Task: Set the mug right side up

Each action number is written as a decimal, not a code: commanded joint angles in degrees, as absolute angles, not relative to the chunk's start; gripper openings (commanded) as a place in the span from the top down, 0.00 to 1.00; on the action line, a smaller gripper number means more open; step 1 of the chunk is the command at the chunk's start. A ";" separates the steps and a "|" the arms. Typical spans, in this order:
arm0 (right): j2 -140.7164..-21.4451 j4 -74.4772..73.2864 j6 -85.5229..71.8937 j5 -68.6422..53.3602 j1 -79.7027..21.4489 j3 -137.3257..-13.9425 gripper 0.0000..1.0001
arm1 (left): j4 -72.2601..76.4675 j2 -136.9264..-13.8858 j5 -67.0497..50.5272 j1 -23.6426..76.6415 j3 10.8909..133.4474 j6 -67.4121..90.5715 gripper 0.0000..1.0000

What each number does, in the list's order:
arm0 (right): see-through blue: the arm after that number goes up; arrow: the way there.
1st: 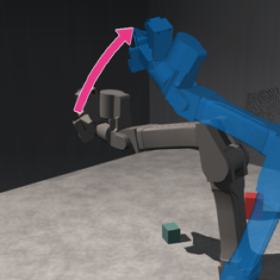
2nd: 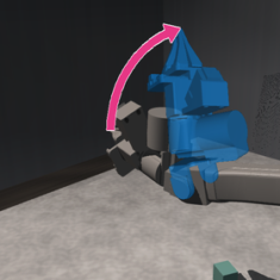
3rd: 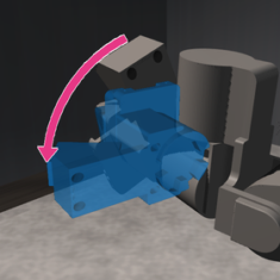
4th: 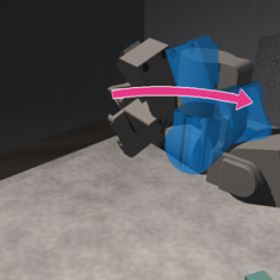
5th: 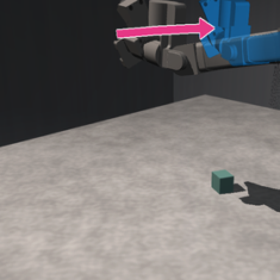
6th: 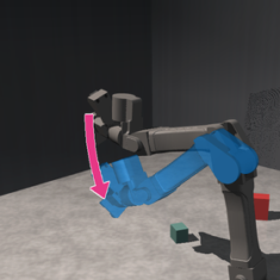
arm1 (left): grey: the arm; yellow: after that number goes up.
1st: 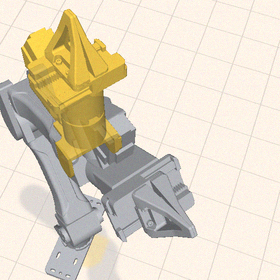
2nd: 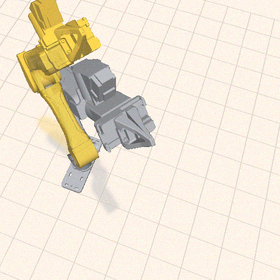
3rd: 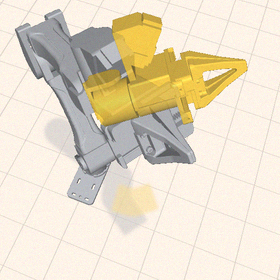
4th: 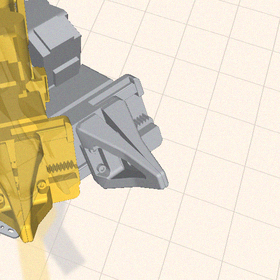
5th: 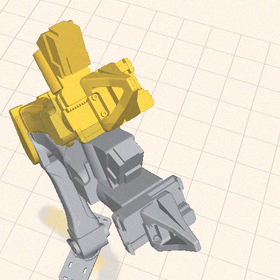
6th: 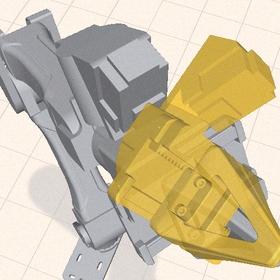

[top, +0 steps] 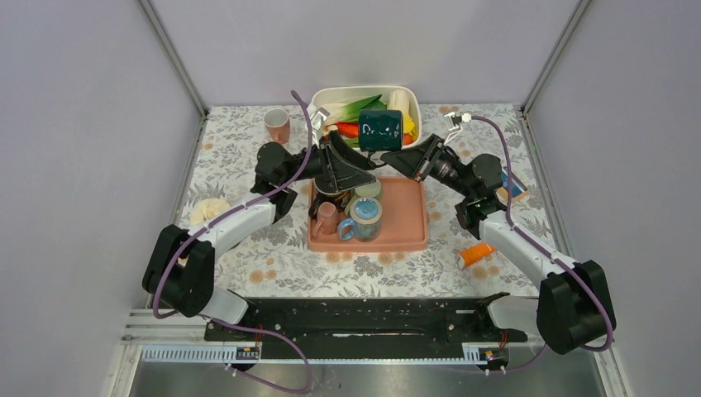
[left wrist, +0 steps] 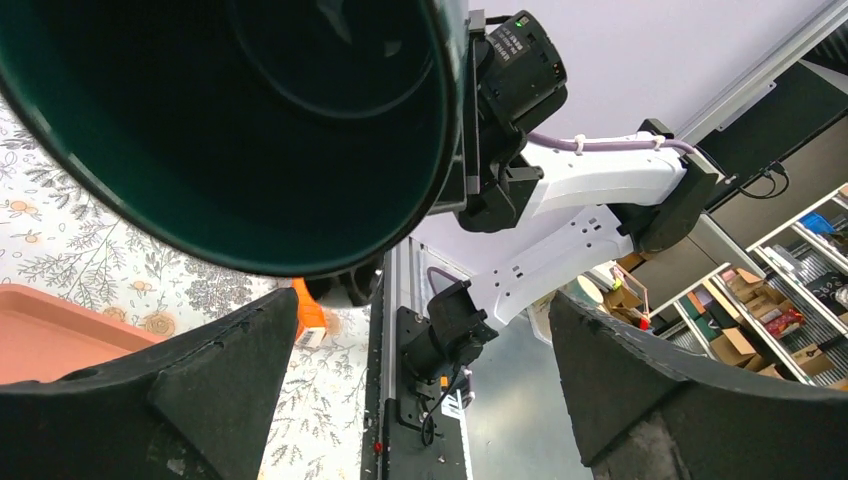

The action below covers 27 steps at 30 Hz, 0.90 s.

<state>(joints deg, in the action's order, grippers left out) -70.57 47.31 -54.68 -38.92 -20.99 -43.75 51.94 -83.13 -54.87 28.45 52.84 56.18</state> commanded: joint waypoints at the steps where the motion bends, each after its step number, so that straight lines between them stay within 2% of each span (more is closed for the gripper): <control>1: -71.66 57.23 -54.23 -39.20 -22.17 -44.50 1.00 | 58.33 -83.66 -54.30 28.74 52.78 58.00 0.02; 9: -75.11 60.34 -54.60 -38.57 -24.55 -43.79 1.00 | 62.12 -84.49 -54.53 28.83 52.73 61.00 0.06; 14: -77.16 61.62 -54.64 -38.58 -25.94 -43.94 1.00 | 62.19 -84.73 -54.67 28.90 52.97 61.56 0.13; 17: -77.84 61.98 -54.17 -38.67 -26.25 -43.76 1.00 | 62.61 -84.71 -54.77 28.92 52.91 62.00 0.19; 27: -77.05 61.61 -50.00 -39.01 -26.78 -41.22 1.00 | 62.28 -85.45 -54.31 28.75 54.00 64.32 0.53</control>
<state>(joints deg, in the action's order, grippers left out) -77.95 59.59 -53.87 -37.60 -25.43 -42.33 55.64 -86.17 -54.81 28.16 52.29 63.29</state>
